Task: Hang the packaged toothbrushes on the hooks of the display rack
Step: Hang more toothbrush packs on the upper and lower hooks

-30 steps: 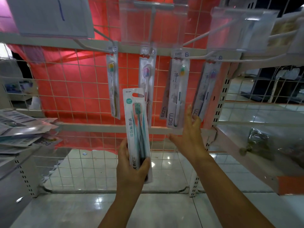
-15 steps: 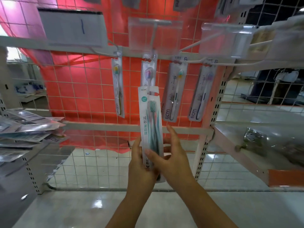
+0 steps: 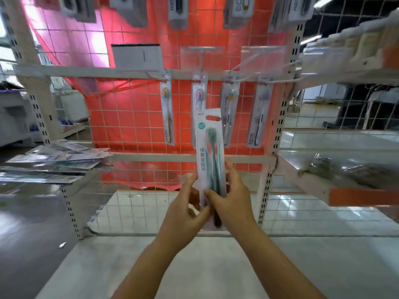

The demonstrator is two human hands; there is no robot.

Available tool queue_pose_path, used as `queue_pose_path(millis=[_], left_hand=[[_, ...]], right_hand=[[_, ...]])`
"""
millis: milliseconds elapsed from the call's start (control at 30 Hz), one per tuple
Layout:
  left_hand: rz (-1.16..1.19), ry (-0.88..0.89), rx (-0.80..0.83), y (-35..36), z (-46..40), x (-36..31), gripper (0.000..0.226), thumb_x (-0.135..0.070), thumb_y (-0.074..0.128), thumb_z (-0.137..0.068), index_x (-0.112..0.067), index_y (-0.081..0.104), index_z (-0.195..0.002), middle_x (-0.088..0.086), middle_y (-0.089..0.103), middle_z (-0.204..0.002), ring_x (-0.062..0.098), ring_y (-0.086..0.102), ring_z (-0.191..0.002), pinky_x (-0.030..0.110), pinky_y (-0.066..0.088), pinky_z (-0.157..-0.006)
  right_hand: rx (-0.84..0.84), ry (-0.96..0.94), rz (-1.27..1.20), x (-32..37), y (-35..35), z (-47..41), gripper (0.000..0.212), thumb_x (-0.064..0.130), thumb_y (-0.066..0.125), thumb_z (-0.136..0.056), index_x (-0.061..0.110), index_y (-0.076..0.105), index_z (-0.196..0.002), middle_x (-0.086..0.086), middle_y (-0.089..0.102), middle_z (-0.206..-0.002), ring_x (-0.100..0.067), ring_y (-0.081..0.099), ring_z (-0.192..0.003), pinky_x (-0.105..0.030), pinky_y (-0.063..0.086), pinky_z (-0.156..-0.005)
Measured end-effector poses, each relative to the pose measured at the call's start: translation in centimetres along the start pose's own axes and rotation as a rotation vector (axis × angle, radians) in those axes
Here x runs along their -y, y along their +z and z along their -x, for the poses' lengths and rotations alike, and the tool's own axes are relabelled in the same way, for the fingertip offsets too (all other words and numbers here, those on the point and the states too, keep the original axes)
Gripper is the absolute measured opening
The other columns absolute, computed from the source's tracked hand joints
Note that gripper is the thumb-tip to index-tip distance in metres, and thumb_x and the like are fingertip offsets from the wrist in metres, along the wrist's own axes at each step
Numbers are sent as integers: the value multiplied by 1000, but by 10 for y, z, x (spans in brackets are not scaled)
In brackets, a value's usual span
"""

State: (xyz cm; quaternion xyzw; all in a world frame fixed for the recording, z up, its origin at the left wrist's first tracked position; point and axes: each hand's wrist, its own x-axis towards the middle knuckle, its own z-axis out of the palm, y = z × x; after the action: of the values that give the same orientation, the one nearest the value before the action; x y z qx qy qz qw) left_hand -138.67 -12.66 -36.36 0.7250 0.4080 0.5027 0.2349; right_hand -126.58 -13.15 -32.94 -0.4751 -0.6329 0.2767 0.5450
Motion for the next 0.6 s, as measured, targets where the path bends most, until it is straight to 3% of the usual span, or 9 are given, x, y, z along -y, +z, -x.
queue_pose_path(millis=[67, 133, 233, 300, 433, 600], left_hand=[[-224, 38, 10, -11, 10, 1, 54, -33, 61, -87, -37, 34, -133, -9, 54, -82, 7, 55, -74, 20, 49, -61], [-410, 80, -48, -23, 18, 0, 52, -48, 48, -86, -23, 47, -132, -12, 50, -78, 7, 51, -68, 18, 41, -60], [-584, 105, -126, -33, 24, -10, 51, -41, 39, -85, -11, 60, -120, -9, 50, -78, 11, 47, -65, 26, 39, -62], [-635, 139, -124, -33, 26, -18, 41, -31, 44, -85, -9, 62, -114, -4, 54, -79, 13, 45, -67, 28, 41, -61], [-629, 182, -144, -26, 25, -39, 38, -30, 43, -83, -8, 64, -106, -7, 49, -77, 16, 49, -66, 32, 47, -60], [-609, 196, -167, -11, 36, -66, 33, -24, 49, -84, -5, 65, -106, -7, 51, -77, 14, 50, -66, 27, 41, -62]], right_hand=[[-29, -30, -3, 6, -9, 11, 75, 0, 65, -83, 27, 30, -143, 13, 53, -115, -3, 54, -105, -9, 48, -78], [-53, -39, 3, 12, -17, 21, 75, 3, 66, -83, 26, 28, -144, 21, 47, -111, 0, 51, -104, -21, 50, -87], [-52, -33, -1, 17, -26, 36, 76, 5, 66, -83, 27, 27, -145, 12, 49, -126, -11, 51, -118, -35, 49, -95], [-57, -39, -21, 18, -32, 48, 77, 4, 66, -83, 28, 27, -145, 9, 51, -127, -13, 52, -118, -35, 50, -96], [-53, -87, -55, 22, -48, 64, 77, 2, 66, -82, 29, 29, -144, 12, 52, -121, -12, 55, -114, -34, 51, -94], [-28, -121, -127, 24, -65, 77, 76, 0, 66, -81, 26, 30, -143, 4, 53, -130, -10, 55, -117, -33, 52, -93]])
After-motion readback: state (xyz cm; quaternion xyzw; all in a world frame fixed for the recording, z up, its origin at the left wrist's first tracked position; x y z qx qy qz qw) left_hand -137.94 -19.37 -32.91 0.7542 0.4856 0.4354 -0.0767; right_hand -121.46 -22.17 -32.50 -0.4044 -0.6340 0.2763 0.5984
